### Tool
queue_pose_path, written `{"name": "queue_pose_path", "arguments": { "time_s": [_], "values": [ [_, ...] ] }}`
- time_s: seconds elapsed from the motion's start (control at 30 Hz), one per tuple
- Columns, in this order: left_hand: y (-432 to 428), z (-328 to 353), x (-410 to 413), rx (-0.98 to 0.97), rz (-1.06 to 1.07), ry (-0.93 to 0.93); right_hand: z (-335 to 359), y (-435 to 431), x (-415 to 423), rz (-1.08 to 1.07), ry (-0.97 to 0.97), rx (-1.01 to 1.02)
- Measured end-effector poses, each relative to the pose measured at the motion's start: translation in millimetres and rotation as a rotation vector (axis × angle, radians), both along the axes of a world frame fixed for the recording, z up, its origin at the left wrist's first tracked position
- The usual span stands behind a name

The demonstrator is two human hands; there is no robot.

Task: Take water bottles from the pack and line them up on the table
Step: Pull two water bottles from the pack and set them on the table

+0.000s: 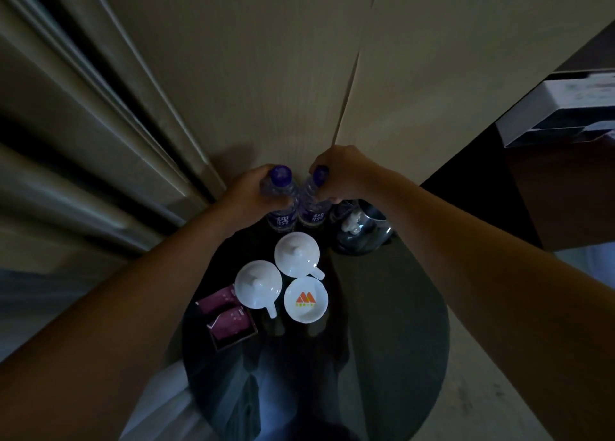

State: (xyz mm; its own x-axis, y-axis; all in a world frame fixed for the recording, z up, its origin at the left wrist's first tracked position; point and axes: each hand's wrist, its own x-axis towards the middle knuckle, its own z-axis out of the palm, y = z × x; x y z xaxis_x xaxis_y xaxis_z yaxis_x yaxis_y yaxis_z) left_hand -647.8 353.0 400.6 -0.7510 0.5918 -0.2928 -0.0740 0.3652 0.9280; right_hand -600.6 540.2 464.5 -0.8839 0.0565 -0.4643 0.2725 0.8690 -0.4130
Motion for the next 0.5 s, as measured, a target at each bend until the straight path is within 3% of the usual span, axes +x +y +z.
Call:
{"name": "queue_pose_path", "arguments": {
  "time_s": [0.5],
  "values": [
    [-3, 1, 8, 0.037, -0.011, 0.025, -12, 5, 0, 0.133, 0.048, 0.124]
  ]
}}
